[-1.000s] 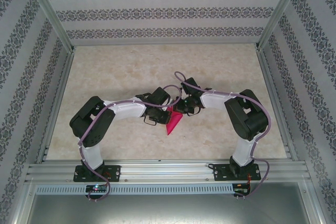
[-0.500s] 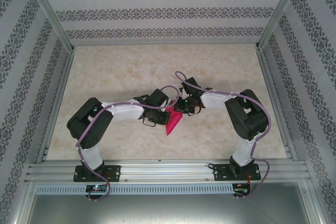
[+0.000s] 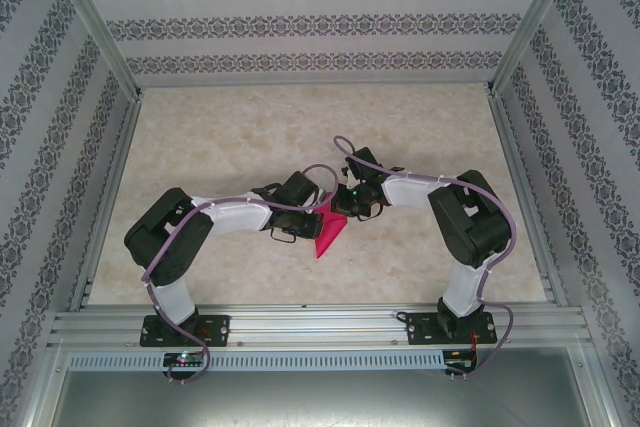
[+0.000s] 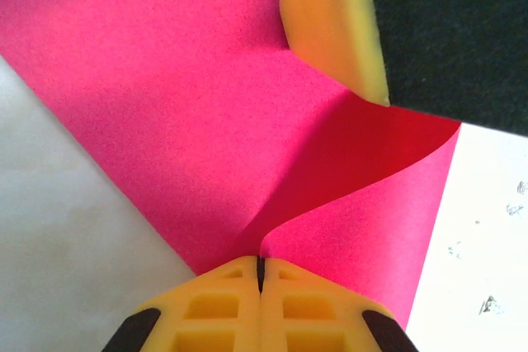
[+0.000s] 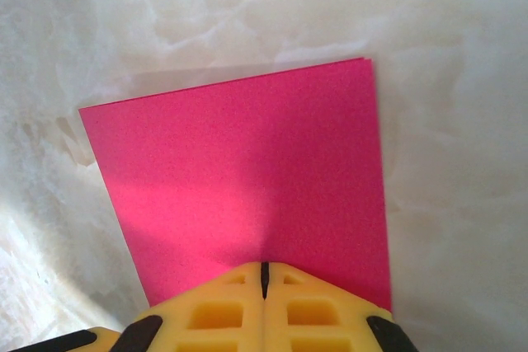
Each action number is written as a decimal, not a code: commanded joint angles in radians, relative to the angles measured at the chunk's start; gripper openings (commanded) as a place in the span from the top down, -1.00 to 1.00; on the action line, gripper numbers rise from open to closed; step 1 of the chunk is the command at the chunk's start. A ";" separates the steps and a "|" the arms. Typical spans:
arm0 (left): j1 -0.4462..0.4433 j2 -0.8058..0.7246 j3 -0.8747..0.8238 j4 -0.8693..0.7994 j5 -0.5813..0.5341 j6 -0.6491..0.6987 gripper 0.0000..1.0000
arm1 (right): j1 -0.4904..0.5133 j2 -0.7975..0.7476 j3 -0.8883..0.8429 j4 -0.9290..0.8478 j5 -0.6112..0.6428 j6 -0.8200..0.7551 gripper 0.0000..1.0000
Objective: Fold a paper plane with a square sheet of paper (pick it up from the middle)
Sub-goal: Third fold the triangle at the center of the table.
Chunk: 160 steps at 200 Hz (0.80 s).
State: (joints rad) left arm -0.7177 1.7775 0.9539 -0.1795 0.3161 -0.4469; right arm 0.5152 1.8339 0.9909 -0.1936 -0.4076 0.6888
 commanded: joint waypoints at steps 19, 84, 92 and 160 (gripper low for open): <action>0.001 -0.016 -0.079 0.015 -0.042 -0.048 0.95 | 0.013 0.006 -0.023 -0.026 0.058 0.018 1.00; -0.007 -0.056 -0.081 -0.012 -0.111 -0.069 0.95 | 0.016 0.028 -0.024 -0.002 0.043 0.031 1.00; -0.006 -0.073 -0.101 0.016 -0.105 -0.074 0.90 | 0.017 0.030 -0.026 0.005 0.040 0.032 1.00; -0.014 -0.060 -0.051 -0.044 -0.105 -0.056 0.91 | 0.019 0.032 -0.038 0.029 0.024 0.034 1.00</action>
State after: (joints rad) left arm -0.7208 1.7264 0.8928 -0.1490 0.2382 -0.4995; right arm 0.5262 1.8416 0.9874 -0.1600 -0.4061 0.7113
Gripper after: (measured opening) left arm 0.058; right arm 0.054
